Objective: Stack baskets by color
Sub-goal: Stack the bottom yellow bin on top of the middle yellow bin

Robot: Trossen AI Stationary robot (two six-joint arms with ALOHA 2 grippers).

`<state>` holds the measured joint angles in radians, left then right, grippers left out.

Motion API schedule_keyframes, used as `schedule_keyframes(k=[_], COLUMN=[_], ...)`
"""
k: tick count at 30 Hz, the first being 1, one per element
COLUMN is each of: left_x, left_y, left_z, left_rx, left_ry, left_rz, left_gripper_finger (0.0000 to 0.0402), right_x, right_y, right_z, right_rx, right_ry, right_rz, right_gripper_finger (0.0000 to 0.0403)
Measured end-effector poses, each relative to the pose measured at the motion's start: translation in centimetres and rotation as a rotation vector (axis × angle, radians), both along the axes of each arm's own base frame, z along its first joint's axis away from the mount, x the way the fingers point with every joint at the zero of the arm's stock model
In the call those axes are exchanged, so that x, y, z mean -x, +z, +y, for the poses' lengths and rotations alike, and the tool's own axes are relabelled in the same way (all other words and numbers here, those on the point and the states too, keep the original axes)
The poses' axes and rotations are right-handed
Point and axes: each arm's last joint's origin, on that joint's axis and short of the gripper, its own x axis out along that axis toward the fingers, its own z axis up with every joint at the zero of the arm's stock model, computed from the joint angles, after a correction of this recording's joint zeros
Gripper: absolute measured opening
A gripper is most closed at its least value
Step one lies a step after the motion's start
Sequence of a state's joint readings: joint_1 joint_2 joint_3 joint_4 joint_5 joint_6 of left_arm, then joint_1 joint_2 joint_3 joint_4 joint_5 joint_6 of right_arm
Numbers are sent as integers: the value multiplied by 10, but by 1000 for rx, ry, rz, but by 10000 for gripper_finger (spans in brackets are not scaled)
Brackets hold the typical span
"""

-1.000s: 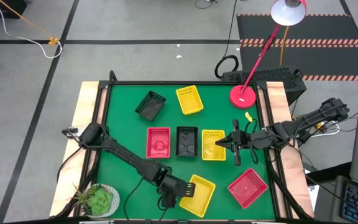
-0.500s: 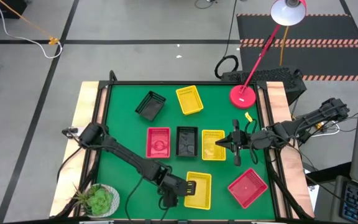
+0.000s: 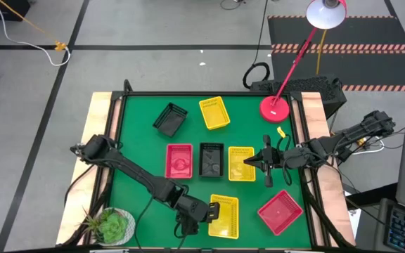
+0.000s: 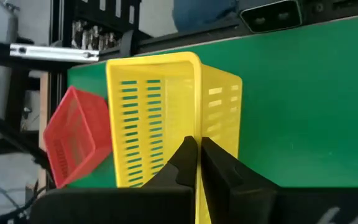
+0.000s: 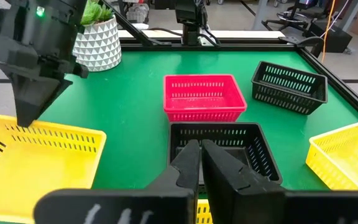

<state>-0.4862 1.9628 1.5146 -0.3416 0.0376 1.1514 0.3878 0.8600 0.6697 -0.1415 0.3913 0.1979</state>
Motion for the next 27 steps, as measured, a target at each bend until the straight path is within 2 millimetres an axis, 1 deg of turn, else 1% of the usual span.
schedule_keyframes(k=[3,7,9,13,16,20,23,27], left_x=[0,0,-1,-2,-2,-3,-3,-4], left_y=[4,8,7,7,7,7,8,9], left_z=[2,5,6,8,9,11,12,14], left_rx=[-7,-11,-27,-62,-102,-159,-210,-262], left_ry=[45,104,134,175,180,190,216,244], left_rz=[-14,-31,-34,-54,-74,-103,-128,-150], left_gripper_finger=[5,9,7,5,9,4,9,4], right_x=[0,0,-2,-7,-16,-31,-40,-45], right_y=[0,0,-2,-6,2,14,24,38], right_z=[0,0,1,1,4,12,16,23], right_rx=[-3,-29,-75,-201,-214,-217,-313,-351], right_ry=[-1,-12,-35,-135,-166,-201,-273,-323], right_rz=[0,-1,5,40,98,215,303,358], right_gripper_finger=[11,11,11,13,24,51,78,114])
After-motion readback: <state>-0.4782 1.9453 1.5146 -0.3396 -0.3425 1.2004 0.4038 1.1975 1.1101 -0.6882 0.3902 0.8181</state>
